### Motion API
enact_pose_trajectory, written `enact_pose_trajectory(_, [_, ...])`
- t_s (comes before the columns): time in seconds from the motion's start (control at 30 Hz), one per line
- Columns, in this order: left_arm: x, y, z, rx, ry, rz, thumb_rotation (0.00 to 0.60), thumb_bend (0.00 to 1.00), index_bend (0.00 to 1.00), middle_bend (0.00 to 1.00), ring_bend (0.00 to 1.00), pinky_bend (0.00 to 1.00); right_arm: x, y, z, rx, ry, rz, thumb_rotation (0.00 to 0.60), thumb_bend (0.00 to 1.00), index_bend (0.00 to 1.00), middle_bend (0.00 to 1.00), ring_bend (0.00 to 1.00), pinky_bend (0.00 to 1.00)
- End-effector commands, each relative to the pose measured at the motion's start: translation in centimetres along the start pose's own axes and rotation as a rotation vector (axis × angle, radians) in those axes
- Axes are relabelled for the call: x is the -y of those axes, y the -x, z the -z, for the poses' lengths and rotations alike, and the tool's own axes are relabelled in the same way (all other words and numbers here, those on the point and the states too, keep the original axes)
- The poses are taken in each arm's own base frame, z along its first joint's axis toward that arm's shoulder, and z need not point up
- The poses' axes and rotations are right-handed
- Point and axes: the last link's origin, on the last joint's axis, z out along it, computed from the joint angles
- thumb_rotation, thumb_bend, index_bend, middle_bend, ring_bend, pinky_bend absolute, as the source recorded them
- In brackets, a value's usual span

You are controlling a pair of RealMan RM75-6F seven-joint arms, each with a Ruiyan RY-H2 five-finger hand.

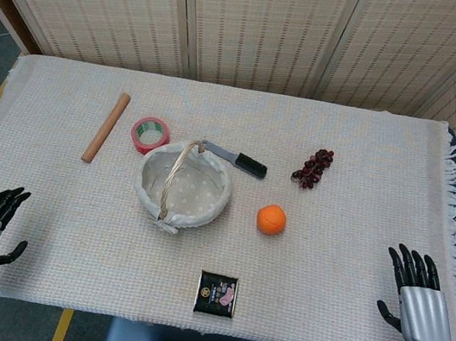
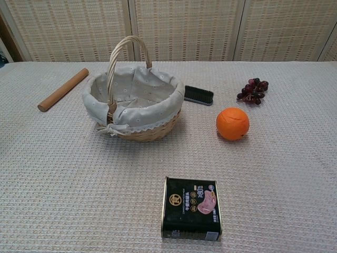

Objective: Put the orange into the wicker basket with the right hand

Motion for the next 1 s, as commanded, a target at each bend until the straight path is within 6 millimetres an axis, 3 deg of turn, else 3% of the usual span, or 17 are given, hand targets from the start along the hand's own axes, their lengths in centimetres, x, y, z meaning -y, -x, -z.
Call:
enact_pose_trajectory(0.03, [0.0, 0.0, 0.0, 0.0, -0.001, -0.001, 0.6, 0.35, 0.0, 0.0, 0.0, 0.06, 0.0, 0.0, 0.0, 0.0, -0.003, 0.0, 0.6, 0.12, 0.0, 0.0, 0.0, 0.01])
enact_pose_trajectory(0.27, [0.1, 0.0, 0.0, -0.006, -0.003, -0.005, 0.6, 0.35, 0.0, 0.0, 0.0, 0.06, 0.5, -0.6, -0.4, -0.001, -0.013, -0.023, 0.6, 0.12, 0.0, 0.0, 0.0, 0.01])
enact_pose_trajectory(0.47, [0.1, 0.0, -0.1, -0.001, -0.008, 0.005, 0.6, 0.35, 0.0, 0.0, 0.0, 0.06, 2.4, -1.4, -2.5, 0.031, -0.005, -0.066, 0.6, 0.1, 0.0, 0.0, 0.0, 0.01])
enact_pose_trajectory(0.63, [0.1, 0.0, -0.1, 0.001, -0.005, 0.006, 0.6, 0.35, 0.0, 0.0, 0.0, 0.06, 5.6, -1.4, -5.8, 0.109, -0.003, -0.127, 0.6, 0.08, 0.0, 0.0, 0.0, 0.01])
enact_pose_trajectory(0.87, [0.0, 0.1, -0.1, 0.011, 0.001, 0.006, 0.6, 0.35, 0.0, 0.0, 0.0, 0.06, 11.3, 0.4, -11.5, 0.237, 0.039, -0.219, 0.6, 0.08, 0.0, 0.0, 0.0, 0.01])
enact_pose_trajectory(1.0, [0.1, 0.1, -0.1, 0.012, -0.003, 0.011, 0.6, 0.35, 0.0, 0.0, 0.0, 0.06, 14.4, 1.5, -13.4, 0.248, 0.032, -0.212, 0.6, 0.08, 0.0, 0.0, 0.0, 0.01])
